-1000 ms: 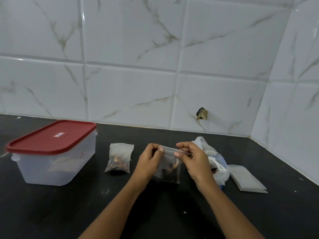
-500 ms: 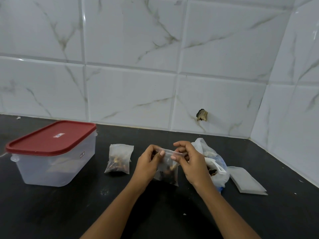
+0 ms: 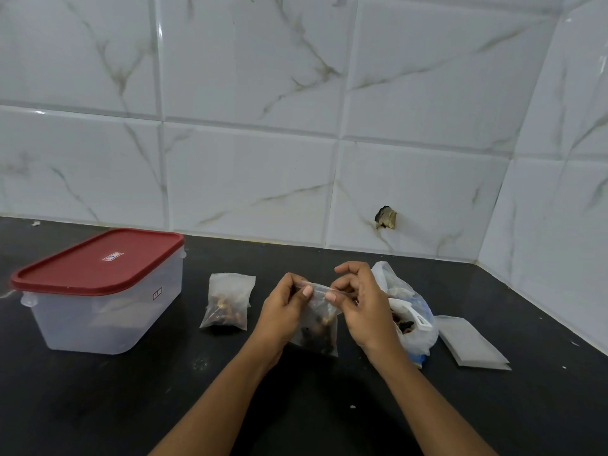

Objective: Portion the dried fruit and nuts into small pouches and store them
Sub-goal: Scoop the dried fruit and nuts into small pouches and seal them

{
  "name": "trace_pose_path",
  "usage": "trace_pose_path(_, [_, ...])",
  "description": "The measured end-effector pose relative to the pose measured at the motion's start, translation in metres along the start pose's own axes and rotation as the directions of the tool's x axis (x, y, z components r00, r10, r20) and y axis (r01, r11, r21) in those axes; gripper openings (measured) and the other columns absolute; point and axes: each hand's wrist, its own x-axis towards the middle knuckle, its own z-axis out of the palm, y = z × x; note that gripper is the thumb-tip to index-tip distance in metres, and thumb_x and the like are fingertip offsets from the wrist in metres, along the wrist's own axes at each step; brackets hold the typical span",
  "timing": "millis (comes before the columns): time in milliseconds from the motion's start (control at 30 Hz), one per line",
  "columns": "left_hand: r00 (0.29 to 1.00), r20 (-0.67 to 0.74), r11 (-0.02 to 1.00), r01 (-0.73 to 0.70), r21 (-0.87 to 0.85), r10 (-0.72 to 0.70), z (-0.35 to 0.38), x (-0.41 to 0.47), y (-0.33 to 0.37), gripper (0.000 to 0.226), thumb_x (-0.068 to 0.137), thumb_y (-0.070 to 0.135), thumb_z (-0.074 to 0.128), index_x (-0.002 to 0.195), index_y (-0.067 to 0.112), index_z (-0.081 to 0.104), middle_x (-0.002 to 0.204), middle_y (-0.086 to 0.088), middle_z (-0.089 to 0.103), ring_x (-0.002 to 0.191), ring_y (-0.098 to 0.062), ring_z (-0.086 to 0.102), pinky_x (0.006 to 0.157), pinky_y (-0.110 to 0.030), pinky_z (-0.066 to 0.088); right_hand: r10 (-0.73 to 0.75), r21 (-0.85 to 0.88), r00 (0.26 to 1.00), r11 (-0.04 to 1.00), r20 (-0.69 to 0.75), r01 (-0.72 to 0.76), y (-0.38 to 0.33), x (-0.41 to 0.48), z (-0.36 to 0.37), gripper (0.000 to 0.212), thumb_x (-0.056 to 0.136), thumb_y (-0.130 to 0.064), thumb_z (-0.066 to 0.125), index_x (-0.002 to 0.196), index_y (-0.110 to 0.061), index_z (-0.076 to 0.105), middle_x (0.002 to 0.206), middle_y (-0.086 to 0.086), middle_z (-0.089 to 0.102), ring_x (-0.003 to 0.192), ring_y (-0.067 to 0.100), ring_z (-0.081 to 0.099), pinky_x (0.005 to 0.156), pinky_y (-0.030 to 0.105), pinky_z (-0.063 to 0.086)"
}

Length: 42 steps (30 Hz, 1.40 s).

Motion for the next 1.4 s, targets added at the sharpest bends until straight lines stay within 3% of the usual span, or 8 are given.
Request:
trace_pose_path(167, [0.997,-0.014,0.985,0.073,-0.158,-0.076,-0.004,-0.003,0.003,0.010,0.088,0.010,0.058,0.079,0.010,0.061,0.075,-0.003,0.063,0.074,-0.014,0.059,0.069,-0.024,0.047,0.128,0.038,0.986,0.991,-0.108,-0.125,0.007,0.000,-0.002,0.036,0.078,-0.004,0.070,0.089,-0.033,0.052,0.071,-0.003,0.057,0.071,0.009,0.057,0.071,0.018,0.045])
trace_pose_path(367, [0.995,-0.039,0.996,0.087,-0.007,-0.088,0.004,-0.014,0.000,0.023,0.098,0.023,0.041,0.085,0.011,0.056,0.089,-0.012,0.061,0.082,-0.021,0.057,0.076,-0.036,0.051,0.152,0.093,0.980,0.986,-0.132,-0.140,0.003,0.000,-0.001,0.035,0.076,0.008,0.067,0.081,-0.025,0.056,0.059,-0.001,0.047,0.061,0.012,0.050,0.068,0.019,0.045])
trace_pose_path(533, [0.948,-0.288,0.982,-0.090,0.164,0.135,0.003,-0.023,0.006,0.025,0.099,0.024,0.037,0.081,0.012,0.050,0.070,-0.001,0.053,0.058,-0.003,0.047,0.052,-0.015,0.039,0.212,0.245,0.974,0.951,-0.074,-0.189,-0.004,-0.005,0.013,0.026,0.079,-0.003,0.069,0.087,-0.024,0.056,0.073,0.004,0.062,0.074,0.016,0.061,0.071,0.023,0.049])
trace_pose_path(667, [0.882,-0.420,0.965,-0.123,0.233,0.213,-0.008,-0.032,0.013,0.024,0.099,0.027,0.035,0.080,0.022,0.048,0.067,0.001,0.052,0.054,-0.003,0.047,0.047,-0.014,0.040,0.326,0.334,0.943,0.884,0.063,-0.328,-0.013,-0.012,0.038,0.021,0.086,-0.021,0.063,0.101,-0.025,0.049,0.095,0.004,0.066,0.087,0.015,0.065,0.078,0.031,0.056])
trace_pose_path(767, [0.820,-0.540,0.963,-0.052,0.265,0.193,-0.024,-0.032,0.014,0.023,0.099,0.029,0.033,0.082,0.021,0.047,0.071,0.000,0.053,0.062,-0.013,0.053,0.051,-0.021,0.040,0.368,0.256,0.906,0.874,0.209,-0.414,-0.016,-0.019,0.055,0.030,0.089,-0.024,0.059,0.114,-0.023,0.042,0.089,0.000,0.067,0.085,0.014,0.065,0.079,0.033,0.054])
trace_pose_path(1100, [0.739,-0.634,0.844,0.175,0.508,0.228,-0.074,-0.023,0.003,0.027,0.098,0.034,0.039,0.105,0.018,0.059,0.077,0.005,0.054,0.073,-0.014,0.051,0.060,-0.027,0.035,0.224,0.033,0.956,0.972,0.187,-0.234,-0.021,-0.018,0.107,0.037,0.092,-0.005,0.052,0.111,-0.033,0.036,0.085,0.006,0.063,0.074,0.010,0.060,0.061,0.015,0.049])
trace_pose_path(1233, [0.738,-0.651,0.811,0.267,0.521,0.175,-0.082,-0.018,-0.001,0.027,0.099,0.033,0.038,0.106,0.019,0.059,0.082,0.008,0.053,0.075,-0.011,0.049,0.058,-0.026,0.031,0.133,-0.135,0.965,0.985,0.226,-0.105,-0.012,-0.013,0.116,0.036,0.091,0.006,0.040,0.117,-0.015,0.050,0.080,-0.003,0.049,0.069,0.005,0.047,0.060,0.011,0.040])
trace_pose_path(1400, [0.762,-0.641,0.796,0.330,0.507,0.093,-0.085,-0.013,-0.005,0.023,0.099,0.028,0.038,0.104,0.017,0.058,0.085,0.005,0.053,0.078,-0.013,0.049,0.066,-0.029,0.034,0.041,-0.291,0.962,0.956,0.269,0.041,-0.010,-0.014,0.119,0.040,0.093,0.004,0.037,0.126,-0.009,0.054,0.108,0.004,0.054,0.083,0.002,0.048,0.069,-0.002,0.034])
